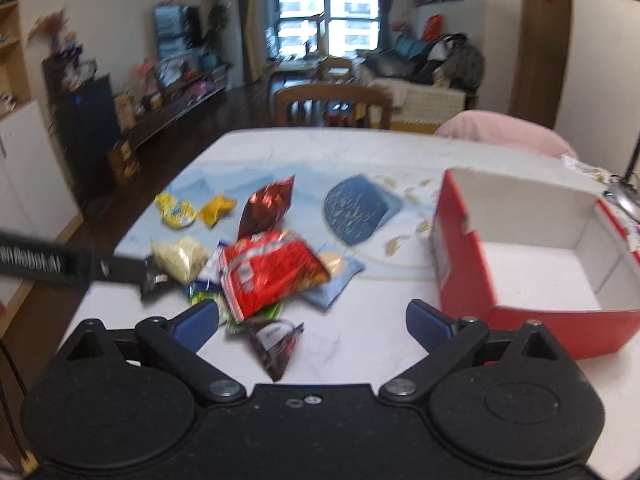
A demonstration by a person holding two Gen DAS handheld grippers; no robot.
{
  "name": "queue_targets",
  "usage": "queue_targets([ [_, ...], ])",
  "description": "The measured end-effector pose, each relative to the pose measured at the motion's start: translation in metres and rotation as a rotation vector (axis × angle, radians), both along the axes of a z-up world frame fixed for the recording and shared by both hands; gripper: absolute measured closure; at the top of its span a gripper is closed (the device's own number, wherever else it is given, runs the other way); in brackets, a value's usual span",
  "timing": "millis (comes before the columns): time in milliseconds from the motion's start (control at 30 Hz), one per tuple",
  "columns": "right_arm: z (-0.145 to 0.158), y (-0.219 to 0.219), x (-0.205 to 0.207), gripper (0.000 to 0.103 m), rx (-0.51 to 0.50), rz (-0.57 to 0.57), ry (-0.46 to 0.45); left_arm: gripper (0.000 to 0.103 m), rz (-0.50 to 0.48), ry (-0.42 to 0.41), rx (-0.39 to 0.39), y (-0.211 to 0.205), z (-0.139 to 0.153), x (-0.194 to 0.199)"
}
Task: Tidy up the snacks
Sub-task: 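Grasp the green candy with the left gripper while the right gripper grasps the dark triangular packet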
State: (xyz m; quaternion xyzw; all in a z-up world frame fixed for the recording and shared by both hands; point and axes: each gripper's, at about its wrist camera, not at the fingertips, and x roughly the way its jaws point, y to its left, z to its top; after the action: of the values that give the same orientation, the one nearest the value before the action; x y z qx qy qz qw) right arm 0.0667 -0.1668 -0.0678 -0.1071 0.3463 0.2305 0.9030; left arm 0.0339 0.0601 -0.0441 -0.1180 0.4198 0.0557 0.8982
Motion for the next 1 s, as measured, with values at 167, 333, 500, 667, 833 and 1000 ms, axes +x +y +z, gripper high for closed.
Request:
queue_targets([
  [167,-0.024,0.012,0.013,0.013,-0.030,0.057,0.063,0.013,-0.007,0.038,0.021,0.006,-0.020,0.007],
  [333,-0.046,0.022,0.027,0.017,-0.073,0.088,0.095,0.013,0.027,0.072,0.007,0.016,-0.034,0.016],
  [500,-0.064,0.032,0.039,0.024,-0.100,0.109,0.105,0.013,0.035,0.094,0.015,0.017,-0.044,0.025],
  [667,-0.074,0.039,0.049,0.031,-0.102,0.133,0.112,0.013,0.003,0.109,0.040,0.008,-0.055,0.034],
  [833,-0.079,0.039,0.058,0.044,-0.075,0.133,0.143,0.013,-0.006,0.114,0.048,0.004,-0.062,0.040],
  [1000,-0.079,0.037,0.057,0.058,-0.051,0.163,0.152,0.013,-0.011,0.132,0.049,0.000,-0.072,0.048],
])
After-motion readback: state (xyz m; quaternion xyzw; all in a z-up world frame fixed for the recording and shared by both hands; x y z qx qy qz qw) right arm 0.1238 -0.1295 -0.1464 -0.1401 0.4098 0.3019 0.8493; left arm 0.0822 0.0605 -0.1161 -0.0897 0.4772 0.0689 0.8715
